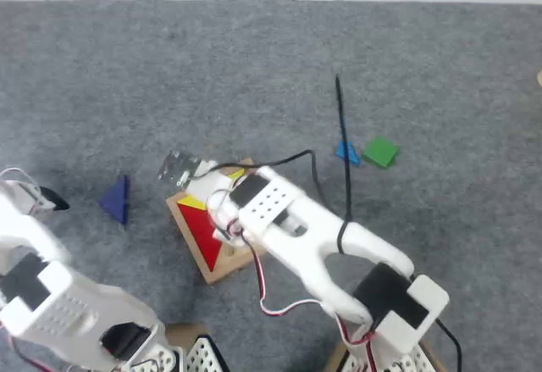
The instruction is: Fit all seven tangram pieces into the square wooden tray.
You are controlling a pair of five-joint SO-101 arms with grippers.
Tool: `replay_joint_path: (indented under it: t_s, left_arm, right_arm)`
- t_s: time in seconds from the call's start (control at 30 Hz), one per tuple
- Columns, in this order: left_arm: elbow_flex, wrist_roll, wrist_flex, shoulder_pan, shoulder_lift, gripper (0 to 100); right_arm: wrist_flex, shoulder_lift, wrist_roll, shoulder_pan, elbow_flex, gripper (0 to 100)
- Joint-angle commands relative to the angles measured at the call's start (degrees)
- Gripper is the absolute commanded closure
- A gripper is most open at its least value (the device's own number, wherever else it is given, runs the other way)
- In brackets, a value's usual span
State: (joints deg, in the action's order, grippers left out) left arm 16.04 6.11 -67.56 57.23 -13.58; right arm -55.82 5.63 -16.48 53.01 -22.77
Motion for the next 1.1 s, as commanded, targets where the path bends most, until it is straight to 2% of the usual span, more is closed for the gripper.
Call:
replay_joint_path:
  t_s: [0.0,0.33,0.47,0.67,1.07]
  left_arm:
    - [-0.2,-0.6,0.6,-0.4,3.3,74]
    - [-0.2,-0.6,0.7,-0.4,3.3,74]
    - [-0.2,-0.6,0.6,-0.3,3.3,74]
    - [-0.2,-0.6,0.7,-0.5,3.3,74]
    - [-0.2,-0.6,0.4,-0.3,3.4,74]
  right_arm:
    - [0.9,-3.8,1.0,0.9,0.2,66.4]
    - [3.7,-2.2,1.1,5.9,2.3,66.4]
    - [2.4,1.0,1.9,6.2,5.5,66.4]
    - [0.0,-2.2,3.0,7.9,4.1,66.4]
    - [0.0,-0.9,2.5,4.4,0.1,66.4]
